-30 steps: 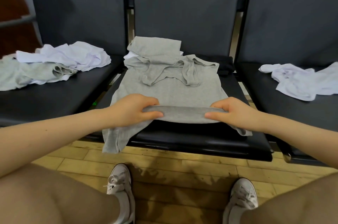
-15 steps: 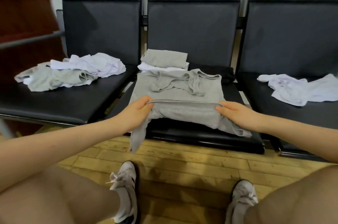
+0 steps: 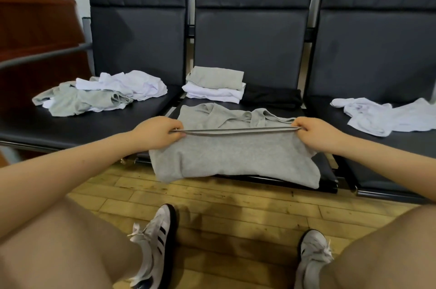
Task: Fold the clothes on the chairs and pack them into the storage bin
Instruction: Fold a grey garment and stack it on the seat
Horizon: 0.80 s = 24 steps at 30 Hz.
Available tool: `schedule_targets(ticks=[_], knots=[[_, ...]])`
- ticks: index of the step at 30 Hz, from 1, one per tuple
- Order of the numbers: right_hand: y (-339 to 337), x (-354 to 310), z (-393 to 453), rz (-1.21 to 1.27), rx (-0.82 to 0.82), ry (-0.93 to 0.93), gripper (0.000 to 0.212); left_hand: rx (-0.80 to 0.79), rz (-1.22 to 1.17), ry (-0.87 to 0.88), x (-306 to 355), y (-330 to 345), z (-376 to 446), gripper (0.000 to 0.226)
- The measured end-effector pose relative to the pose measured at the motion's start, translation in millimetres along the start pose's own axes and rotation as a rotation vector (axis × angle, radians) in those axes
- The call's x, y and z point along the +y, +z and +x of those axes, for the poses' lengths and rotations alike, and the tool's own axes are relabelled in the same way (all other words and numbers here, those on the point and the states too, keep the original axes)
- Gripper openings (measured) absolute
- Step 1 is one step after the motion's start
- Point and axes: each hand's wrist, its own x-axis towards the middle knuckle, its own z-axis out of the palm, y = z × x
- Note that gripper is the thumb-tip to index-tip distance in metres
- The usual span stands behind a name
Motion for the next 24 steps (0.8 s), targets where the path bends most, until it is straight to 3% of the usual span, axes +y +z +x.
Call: schedule_targets(ticks=[3,8,10,12,15,24], knots=[[-3.5,5.7,14.3,0.032,0.119,0.043,0.019,0.073,-0.035,-0.086,-9.5,0.4,13.9,0.019],[2.8,13.1,39.6,0.153,0.221,0.11,0.033,0.258,-0.324,-0.215,4.3,4.1,44.4,0.023],[4.3,14.8,48.3,0.195,0.269,0.138,0.033,0.309,-0.16,-0.14,8.1,4.1,55.4,0.022],[2.5,18.1,57.8,0.175,0.316,0.167,0.033,0.34,0.182,-0.034,6.6,1.7,71.2,0.026],[-1.0,27.4,72.7,0.104,0.353,0.225,0.037,0.301,0.48,0.029,-0.2,-2.7,95.4,0.031],[12.3,54.4,128.6,0.132,0.343,0.27,0.017,0.167,0.383,-0.065,-25.6,9.5,160.7,0.037]])
